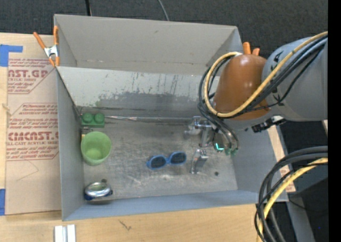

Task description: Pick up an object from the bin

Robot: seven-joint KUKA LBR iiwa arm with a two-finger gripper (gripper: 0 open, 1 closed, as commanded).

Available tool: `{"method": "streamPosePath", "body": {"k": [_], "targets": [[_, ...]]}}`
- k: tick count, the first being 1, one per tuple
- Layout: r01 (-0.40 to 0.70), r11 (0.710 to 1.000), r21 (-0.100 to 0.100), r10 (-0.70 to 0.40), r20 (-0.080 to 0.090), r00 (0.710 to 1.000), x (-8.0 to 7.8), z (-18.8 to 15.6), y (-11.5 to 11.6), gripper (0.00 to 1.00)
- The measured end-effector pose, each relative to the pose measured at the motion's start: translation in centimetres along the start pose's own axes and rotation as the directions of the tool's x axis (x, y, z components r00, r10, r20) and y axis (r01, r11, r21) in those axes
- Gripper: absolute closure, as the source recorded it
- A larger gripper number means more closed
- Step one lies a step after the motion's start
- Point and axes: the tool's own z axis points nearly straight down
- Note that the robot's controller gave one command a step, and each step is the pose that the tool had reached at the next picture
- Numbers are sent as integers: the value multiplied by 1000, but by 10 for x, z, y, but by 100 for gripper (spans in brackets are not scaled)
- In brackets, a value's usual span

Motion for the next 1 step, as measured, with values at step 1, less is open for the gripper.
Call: {"method": "streamPosePath", "body": {"k": [1], "targets": [[342,940,6,-342,15,940,-14,54,54,0]]}}
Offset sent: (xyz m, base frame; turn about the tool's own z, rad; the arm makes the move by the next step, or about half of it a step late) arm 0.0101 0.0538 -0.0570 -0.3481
